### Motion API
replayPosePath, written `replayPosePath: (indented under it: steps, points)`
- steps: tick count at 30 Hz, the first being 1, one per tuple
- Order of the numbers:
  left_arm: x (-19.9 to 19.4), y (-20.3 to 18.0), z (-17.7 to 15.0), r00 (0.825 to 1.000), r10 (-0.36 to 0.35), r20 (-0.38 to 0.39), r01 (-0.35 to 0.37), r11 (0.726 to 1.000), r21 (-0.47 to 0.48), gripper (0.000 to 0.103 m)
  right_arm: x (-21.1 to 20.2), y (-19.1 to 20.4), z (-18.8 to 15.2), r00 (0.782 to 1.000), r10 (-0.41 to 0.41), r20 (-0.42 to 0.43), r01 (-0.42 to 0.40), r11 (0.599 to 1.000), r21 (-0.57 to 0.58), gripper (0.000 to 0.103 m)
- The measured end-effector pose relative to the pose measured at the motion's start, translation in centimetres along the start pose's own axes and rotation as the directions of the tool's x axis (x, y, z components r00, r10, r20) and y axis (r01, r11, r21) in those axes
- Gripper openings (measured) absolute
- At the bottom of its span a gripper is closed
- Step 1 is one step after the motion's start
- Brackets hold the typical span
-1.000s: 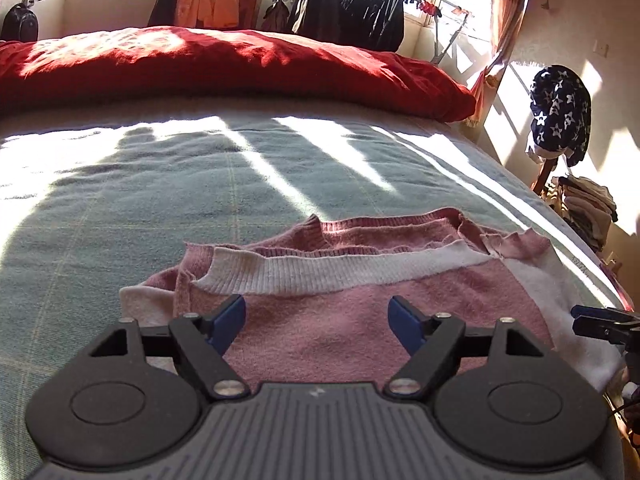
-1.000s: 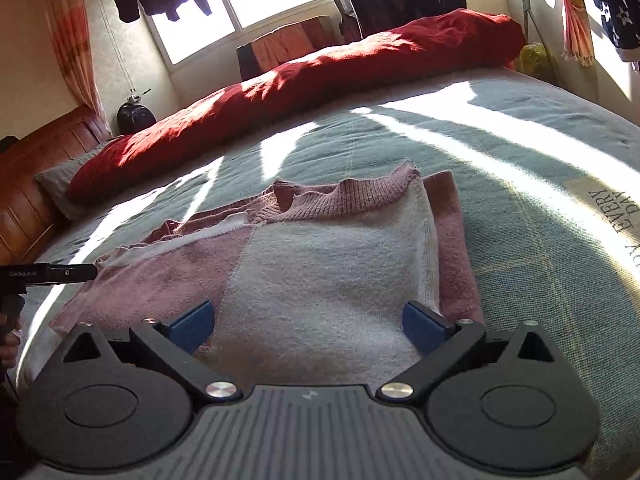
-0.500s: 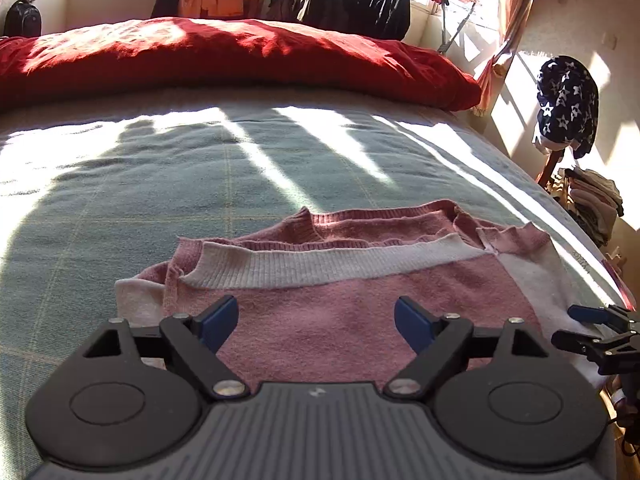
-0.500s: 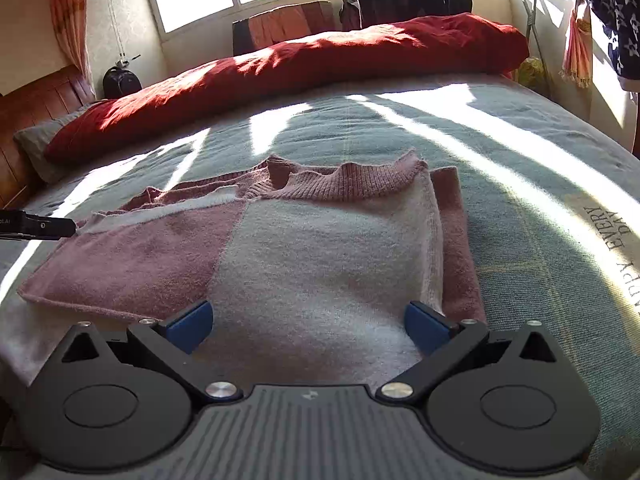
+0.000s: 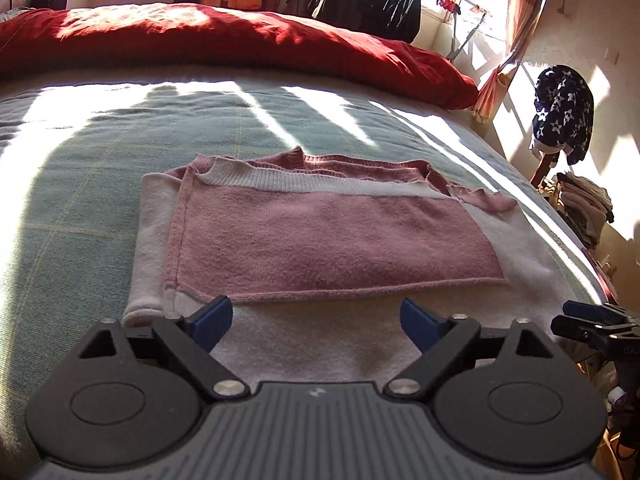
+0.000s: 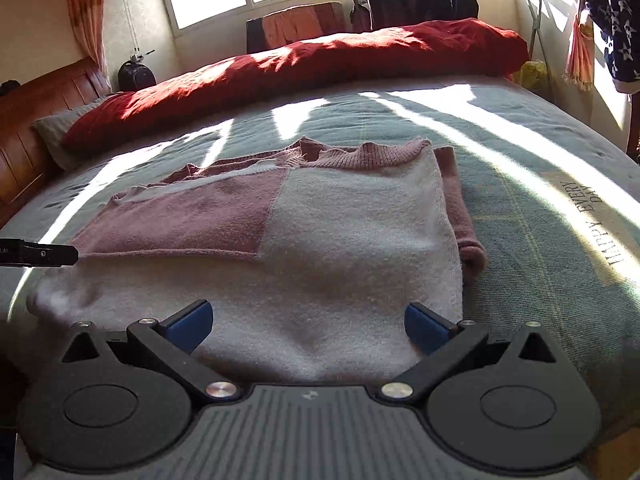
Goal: Fold clothes
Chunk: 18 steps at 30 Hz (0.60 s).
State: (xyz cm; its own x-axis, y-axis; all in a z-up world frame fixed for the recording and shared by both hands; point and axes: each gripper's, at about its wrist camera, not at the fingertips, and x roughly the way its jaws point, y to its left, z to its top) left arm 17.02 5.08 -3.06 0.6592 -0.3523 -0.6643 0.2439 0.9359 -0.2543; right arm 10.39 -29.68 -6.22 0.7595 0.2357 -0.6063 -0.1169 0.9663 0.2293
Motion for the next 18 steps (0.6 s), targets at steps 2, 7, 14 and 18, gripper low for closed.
replayPosePath:
  steps: [2, 7, 14, 18]
  points:
    - [-0.4, -0.6, -0.8, 1.000, -0.012, -0.003, 0.012, 1.000, 0.006, 0.094, -0.4, 0.2, -0.2, 1.000, 0.015, 0.005, -0.015, 1.000, 0.001, 0.103]
    - [0.2, 0.2, -3.1, 0.999, 0.002, -0.047, -0.004, 0.999, -0.055, 0.094, -0.3, -0.3, -0.8, 1.000, -0.005, -0.014, 0.006, 1.000, 0.030, 0.103]
    - [-1.7, -0.5, -2.5, 1.000, -0.003, -0.018, 0.002, 0.999, -0.039, 0.094, -1.6, 1.3, -0.5, 0.999, 0.040, 0.008, -0.040, 0.999, -0.002, 0.103]
    - [-1.0, -0.4, -3.3, 0.999, 0.011, -0.053, -0.013, 0.999, -0.048, 0.094, -0.9, 1.8, -1.1, 0.999, 0.041, -0.028, -0.041, 0.999, -0.004, 0.103]
